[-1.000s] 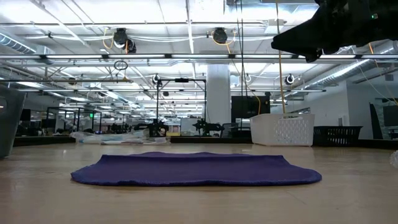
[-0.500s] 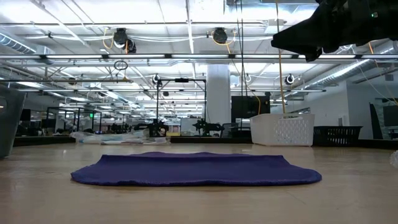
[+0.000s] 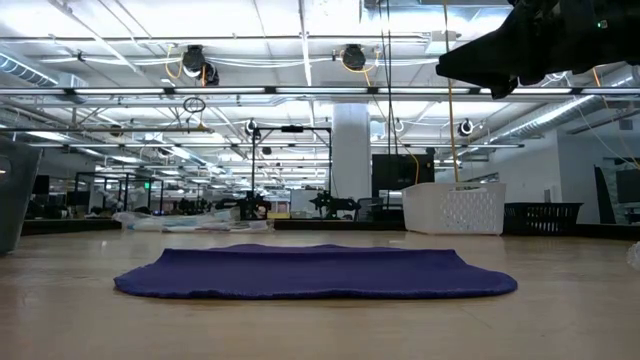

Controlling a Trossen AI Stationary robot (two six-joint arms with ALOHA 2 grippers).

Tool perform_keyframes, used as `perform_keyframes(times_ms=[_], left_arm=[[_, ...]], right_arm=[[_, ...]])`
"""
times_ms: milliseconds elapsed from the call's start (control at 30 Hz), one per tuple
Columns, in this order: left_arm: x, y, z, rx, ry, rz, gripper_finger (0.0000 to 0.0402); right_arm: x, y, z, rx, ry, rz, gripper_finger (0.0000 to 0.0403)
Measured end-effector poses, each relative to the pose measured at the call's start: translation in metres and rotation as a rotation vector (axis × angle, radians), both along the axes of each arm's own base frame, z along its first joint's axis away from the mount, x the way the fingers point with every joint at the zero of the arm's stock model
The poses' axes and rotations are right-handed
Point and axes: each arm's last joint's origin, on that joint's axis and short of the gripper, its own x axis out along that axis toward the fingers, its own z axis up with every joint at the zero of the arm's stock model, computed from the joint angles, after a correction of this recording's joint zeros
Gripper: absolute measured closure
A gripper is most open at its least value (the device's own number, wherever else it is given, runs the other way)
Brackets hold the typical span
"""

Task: Pick & Place Toothbrushes
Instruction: Put the orange toothbrush into the orange basket, then put the violet toothbrush into the black basket

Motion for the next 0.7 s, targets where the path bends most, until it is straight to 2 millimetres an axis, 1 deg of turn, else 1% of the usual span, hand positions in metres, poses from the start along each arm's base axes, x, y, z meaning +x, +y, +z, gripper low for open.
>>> perform_keyframes(times_ms=[200,333,467,533,600,700], left_arm=[[0.002,0.0,0.0,-0.013,0.003,0.004,0.0319],[0.003,0.0,0.005,-0.023,-0.014,0.003,0.0319],[0.012,-0.002,0.019,-0.029,-0.113,-0.027,0.032],[0.017,-0.001,0.028,-0.004,-0.169,-0.041,0.032],[0.02,0.003,0.037,0.039,-0.198,-0.045,0.032],[0.021,0.014,0.045,0.135,-0.188,-0.065,0.032]], right_arm=[[0.0,0.0,0.0,0.0,0.0,0.0,0.0298],[0.0,0.0,0.0,0.0,0.0,0.0,0.0298],[0.0,0.0,0.0,0.0,0.001,0.0,0.0298],[0.0,0.0,0.0,0.0,0.0,0.0,0.0298],[0.0,0.0,0.0,0.0,0.001,0.0,0.0298],[0.0,0.0,0.0,-0.002,0.004,0.0,0.0298]])
